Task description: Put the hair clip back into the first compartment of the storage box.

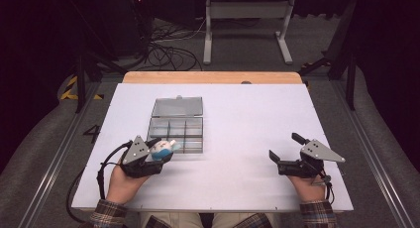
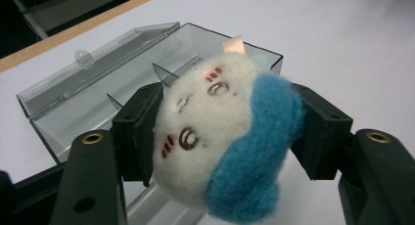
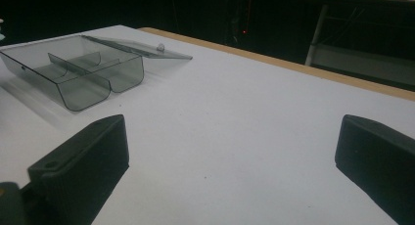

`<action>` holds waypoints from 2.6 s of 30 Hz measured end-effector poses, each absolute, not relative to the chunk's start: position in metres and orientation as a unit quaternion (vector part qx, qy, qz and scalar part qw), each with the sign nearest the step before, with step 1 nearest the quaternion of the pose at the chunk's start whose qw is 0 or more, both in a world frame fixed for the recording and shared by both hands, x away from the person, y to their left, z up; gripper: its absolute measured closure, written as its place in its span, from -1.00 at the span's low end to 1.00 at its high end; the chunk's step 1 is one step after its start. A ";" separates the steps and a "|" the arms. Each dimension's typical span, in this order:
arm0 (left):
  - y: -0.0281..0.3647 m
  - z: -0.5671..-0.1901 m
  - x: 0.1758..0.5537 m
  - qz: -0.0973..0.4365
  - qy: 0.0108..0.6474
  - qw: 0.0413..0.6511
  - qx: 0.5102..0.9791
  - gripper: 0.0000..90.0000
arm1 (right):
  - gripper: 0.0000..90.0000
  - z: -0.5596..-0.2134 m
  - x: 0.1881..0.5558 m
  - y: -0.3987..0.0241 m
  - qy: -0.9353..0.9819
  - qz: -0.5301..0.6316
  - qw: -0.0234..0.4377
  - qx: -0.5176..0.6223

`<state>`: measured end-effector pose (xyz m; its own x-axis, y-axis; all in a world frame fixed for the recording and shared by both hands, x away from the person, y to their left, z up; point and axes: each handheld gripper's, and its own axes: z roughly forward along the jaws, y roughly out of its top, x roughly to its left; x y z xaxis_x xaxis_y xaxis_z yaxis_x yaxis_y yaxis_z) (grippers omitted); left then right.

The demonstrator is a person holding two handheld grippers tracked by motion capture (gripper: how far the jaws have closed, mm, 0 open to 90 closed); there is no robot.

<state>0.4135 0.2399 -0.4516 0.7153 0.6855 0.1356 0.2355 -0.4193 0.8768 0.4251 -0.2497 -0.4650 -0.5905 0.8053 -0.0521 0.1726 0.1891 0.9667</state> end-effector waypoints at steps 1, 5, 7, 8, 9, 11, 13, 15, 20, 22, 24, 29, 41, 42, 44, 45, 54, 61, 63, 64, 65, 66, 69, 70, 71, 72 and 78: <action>0.240 -0.452 0.413 0.246 0.286 0.457 0.806 -0.20 | -1.00 -0.465 0.425 -0.250 0.712 0.536 0.295 0.343; 0.241 -0.452 0.419 0.248 0.291 0.457 0.803 -0.19 | -1.00 -0.465 0.425 -0.250 0.713 0.535 0.295 0.344; 0.241 -0.451 0.419 0.251 0.293 0.456 0.802 -0.19 | -0.99 -0.465 0.425 -0.250 0.713 0.536 0.294 0.344; 0.241 -0.451 0.420 0.251 0.294 0.456 0.802 -0.19 | -0.99 -0.465 0.425 -0.250 0.713 0.536 0.294 0.344; 0.241 -0.451 0.420 0.251 0.293 0.455 0.802 -0.19 | -0.99 -0.465 0.425 -0.250 0.713 0.535 0.294 0.344; 0.241 -0.450 0.422 0.256 0.293 0.451 0.803 -0.19 | -0.99 -0.465 0.426 -0.249 0.714 0.535 0.293 0.343; 0.241 -0.450 0.423 0.259 0.292 0.451 0.803 -0.19 | -0.99 -0.465 0.426 -0.249 0.714 0.535 0.292 0.344; 0.241 -0.449 0.425 0.258 0.293 0.452 0.802 -0.19 | -0.99 -0.465 0.426 -0.249 0.715 0.534 0.292 0.344; 0.243 -0.448 0.429 0.262 0.298 0.454 0.798 -0.19 | -0.99 -0.465 0.426 -0.250 0.715 0.534 0.292 0.344; 0.243 -0.448 0.431 0.259 0.300 0.455 0.798 -0.19 | -0.99 -0.465 0.426 -0.250 0.715 0.534 0.292 0.344; 0.244 -0.447 0.434 0.262 0.301 0.455 0.796 -0.19 | -0.99 -0.465 0.426 -0.250 0.714 0.534 0.292 0.344; 0.245 -0.447 0.437 0.266 0.306 0.453 0.794 -0.17 | -0.99 -0.465 0.426 -0.250 0.714 0.534 0.293 0.345; 0.250 -0.445 0.449 0.267 0.317 0.458 0.787 -0.15 | -0.99 -0.465 0.426 -0.250 0.713 0.533 0.295 0.347; 0.250 -0.445 0.450 0.267 0.318 0.459 0.785 -0.15 | -0.99 -0.465 0.426 -0.250 0.713 0.533 0.294 0.347; 0.250 -0.444 0.452 0.267 0.318 0.460 0.785 -0.14 | -0.99 -0.465 0.426 -0.250 0.713 0.533 0.295 0.348; 0.251 -0.444 0.453 0.267 0.320 0.461 0.784 -0.14 | -0.99 -0.465 0.426 -0.250 0.713 0.532 0.295 0.348; 0.253 -0.446 0.465 0.268 0.332 0.460 0.779 -0.14 | -0.99 -0.466 0.426 -0.250 0.714 0.532 0.295 0.346; 0.254 -0.446 0.470 0.263 0.337 0.464 0.776 -0.14 | -0.99 -0.465 0.426 -0.250 0.713 0.531 0.297 0.348; 0.254 -0.446 0.472 0.263 0.338 0.464 0.775 -0.14 | -0.99 -0.465 0.426 -0.250 0.714 0.531 0.297 0.348; 0.255 -0.446 0.474 0.263 0.340 0.466 0.774 -0.14 | -0.99 -0.466 0.426 -0.250 0.714 0.530 0.297 0.347; 0.255 -0.446 0.475 0.262 0.342 0.466 0.773 -0.14 | -0.99 -0.466 0.426 -0.250 0.714 0.530 0.297 0.347; 0.256 -0.446 0.477 0.261 0.341 0.465 0.774 -0.13 | -0.99 -0.466 0.426 -0.250 0.714 0.530 0.297 0.347; 0.257 -0.446 0.480 0.259 0.346 0.466 0.772 -0.13 | -0.99 -0.466 0.426 -0.250 0.714 0.530 0.297 0.348; 0.258 -0.446 0.481 0.261 0.347 0.466 0.771 -0.13 | -0.99 -0.466 0.426 -0.250 0.714 0.530 0.297 0.348; 0.257 -0.447 0.482 0.257 0.348 0.468 0.771 -0.13 | -0.99 -0.466 0.426 -0.250 0.714 0.530 0.297 0.348; 0.258 -0.447 0.483 0.259 0.347 0.465 0.772 -0.13 | -0.99 -0.466 0.426 -0.250 0.715 0.529 0.297 0.348; 0.257 -0.448 0.489 0.254 0.341 0.457 0.781 -0.13 | -0.99 -0.466 0.427 -0.250 0.716 0.529 0.296 0.346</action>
<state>0.4888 0.2567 -0.4479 0.6383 0.7650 0.0858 0.2995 -0.3495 0.8878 0.4267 -0.2504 -0.4665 -0.5851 0.8089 -0.0573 0.1836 0.2009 0.9623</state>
